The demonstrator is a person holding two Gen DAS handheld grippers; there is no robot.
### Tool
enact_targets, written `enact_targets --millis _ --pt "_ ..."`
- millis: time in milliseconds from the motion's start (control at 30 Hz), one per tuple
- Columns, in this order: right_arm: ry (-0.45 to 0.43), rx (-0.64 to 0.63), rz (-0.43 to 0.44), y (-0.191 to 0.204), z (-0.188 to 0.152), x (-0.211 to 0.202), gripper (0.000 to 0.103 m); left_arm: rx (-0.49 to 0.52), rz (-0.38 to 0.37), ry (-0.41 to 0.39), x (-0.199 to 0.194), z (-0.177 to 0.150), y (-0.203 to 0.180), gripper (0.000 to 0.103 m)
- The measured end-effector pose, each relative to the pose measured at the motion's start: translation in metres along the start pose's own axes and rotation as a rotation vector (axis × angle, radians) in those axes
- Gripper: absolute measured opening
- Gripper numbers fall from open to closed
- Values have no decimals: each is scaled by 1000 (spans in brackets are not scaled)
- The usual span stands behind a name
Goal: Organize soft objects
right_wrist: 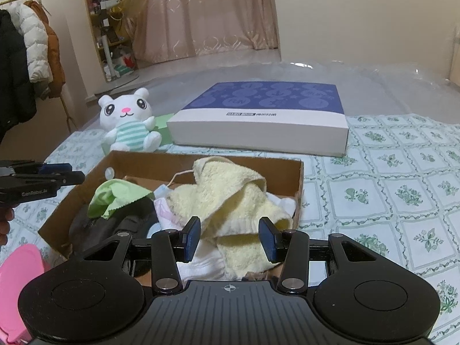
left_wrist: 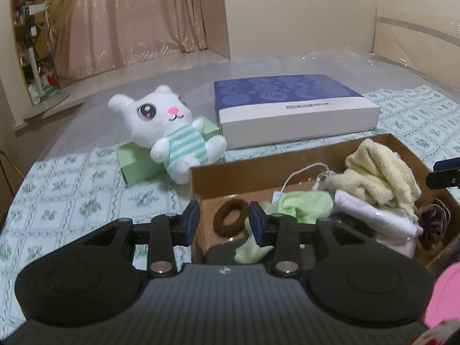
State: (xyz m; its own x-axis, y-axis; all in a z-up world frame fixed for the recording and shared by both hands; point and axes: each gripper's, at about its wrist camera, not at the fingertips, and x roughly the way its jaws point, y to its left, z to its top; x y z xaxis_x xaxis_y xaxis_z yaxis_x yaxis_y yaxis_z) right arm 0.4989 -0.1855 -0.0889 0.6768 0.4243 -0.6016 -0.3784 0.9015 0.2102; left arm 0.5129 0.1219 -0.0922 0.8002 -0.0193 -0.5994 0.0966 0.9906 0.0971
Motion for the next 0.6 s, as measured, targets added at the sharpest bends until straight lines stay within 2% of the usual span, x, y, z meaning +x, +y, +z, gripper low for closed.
enact_targets --millis 233,467,600 --pt "16 3 2 1 -5 -2 45 -47 -16 33 -13 -12 6 35" --pt "17 16 10 4 -5 -13 47 -112 -46 34 -38 -15 9 35" --pt "11 34 12 7 -6 -29 64 -135 -44 20 -61 -15 8 35"
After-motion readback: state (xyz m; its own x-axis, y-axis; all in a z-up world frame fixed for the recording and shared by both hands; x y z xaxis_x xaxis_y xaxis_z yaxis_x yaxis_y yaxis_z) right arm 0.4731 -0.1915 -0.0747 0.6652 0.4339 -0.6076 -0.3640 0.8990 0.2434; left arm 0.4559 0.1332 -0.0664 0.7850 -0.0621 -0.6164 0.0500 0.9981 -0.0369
